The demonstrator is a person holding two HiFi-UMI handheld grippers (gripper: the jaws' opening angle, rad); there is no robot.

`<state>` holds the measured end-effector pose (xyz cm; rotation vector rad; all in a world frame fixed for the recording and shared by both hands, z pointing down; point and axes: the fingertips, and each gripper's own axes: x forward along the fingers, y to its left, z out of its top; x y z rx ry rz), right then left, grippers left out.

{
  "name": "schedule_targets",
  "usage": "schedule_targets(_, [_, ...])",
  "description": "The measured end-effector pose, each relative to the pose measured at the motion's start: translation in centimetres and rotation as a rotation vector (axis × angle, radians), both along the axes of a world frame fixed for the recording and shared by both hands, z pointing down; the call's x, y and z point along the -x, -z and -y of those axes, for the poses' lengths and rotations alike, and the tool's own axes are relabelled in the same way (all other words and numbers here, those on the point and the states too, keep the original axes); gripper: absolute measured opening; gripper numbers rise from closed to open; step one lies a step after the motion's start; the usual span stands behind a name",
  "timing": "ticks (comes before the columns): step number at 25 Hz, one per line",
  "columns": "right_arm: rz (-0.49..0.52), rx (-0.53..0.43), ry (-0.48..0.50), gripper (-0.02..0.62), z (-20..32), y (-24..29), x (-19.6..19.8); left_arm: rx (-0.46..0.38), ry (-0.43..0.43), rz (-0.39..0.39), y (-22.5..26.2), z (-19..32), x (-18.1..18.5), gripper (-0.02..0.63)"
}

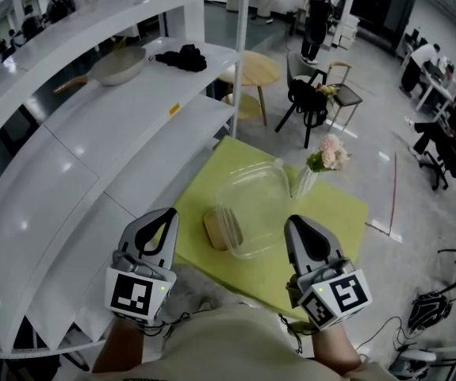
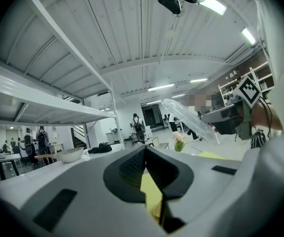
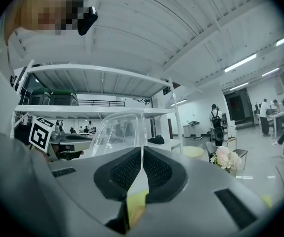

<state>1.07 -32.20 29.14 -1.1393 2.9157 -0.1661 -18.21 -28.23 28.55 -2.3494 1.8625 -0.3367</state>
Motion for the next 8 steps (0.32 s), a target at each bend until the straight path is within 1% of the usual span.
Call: schedule_targets(8, [0.001,0.000,0.001,0.020,0.47,0.07,-0.58,0.013,0.001,-0.012,-0.18,0.40,-0.66,0.006])
